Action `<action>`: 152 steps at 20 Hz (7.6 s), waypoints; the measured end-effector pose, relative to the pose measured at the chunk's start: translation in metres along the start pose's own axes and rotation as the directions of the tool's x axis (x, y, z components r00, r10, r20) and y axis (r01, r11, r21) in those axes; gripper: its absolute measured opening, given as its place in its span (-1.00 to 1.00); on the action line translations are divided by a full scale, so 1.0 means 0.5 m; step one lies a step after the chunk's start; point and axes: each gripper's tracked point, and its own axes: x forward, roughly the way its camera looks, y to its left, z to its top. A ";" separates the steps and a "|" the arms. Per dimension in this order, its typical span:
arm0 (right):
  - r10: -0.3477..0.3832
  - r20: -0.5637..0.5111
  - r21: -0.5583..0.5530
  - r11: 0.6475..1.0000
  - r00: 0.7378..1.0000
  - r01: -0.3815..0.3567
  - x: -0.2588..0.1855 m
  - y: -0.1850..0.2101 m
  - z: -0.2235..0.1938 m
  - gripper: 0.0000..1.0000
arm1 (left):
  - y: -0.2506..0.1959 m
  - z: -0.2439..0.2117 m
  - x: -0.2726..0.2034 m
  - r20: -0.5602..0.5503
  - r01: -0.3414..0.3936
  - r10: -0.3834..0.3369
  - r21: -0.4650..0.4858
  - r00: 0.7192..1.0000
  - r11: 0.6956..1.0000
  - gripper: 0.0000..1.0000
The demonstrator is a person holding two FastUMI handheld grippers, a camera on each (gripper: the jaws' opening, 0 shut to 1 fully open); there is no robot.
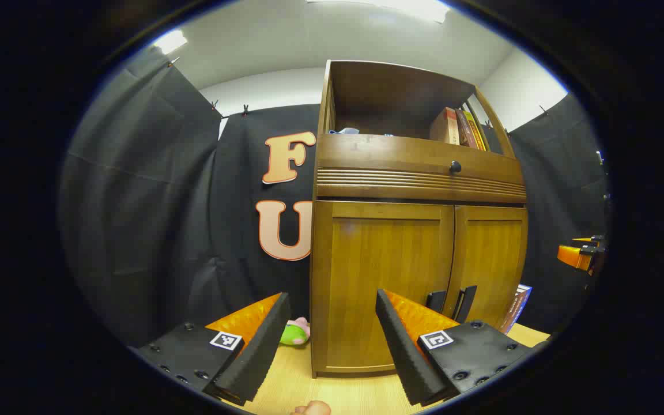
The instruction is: Open the right door of the double-door shoe cabinet with the right hand, and open the left door with the left hand.
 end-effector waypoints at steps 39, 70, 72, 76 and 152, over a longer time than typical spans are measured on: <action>0.145 -0.125 0.014 0.989 0.981 -0.145 0.055 0.233 -0.173 0.89 | 0.035 0.027 -0.038 0.020 -0.004 0.004 0.002 1.000 1.000 0.89; 0.196 -0.196 0.081 0.980 0.961 -0.184 0.261 0.413 -0.346 -0.22 | 0.059 -0.007 -0.028 0.010 -0.049 0.049 0.008 0.999 0.999 0.90; 0.202 -0.197 0.085 0.978 0.959 -0.188 0.259 0.413 -0.347 -0.05 | 0.055 -0.009 -0.036 0.011 -0.048 0.048 0.010 0.999 0.999 0.90; 0.214 -0.199 0.114 0.974 0.956 -0.194 0.233 0.403 -0.348 -0.36 | 0.047 0.003 -0.048 0.033 -0.041 0.040 0.017 0.999 0.999 0.90; 0.174 -0.201 0.127 0.980 0.964 -0.151 -0.101 -0.220 -0.303 -0.94 | -0.281 -0.062 -0.084 -0.053 0.131 -0.129 0.034 0.990 0.991 0.90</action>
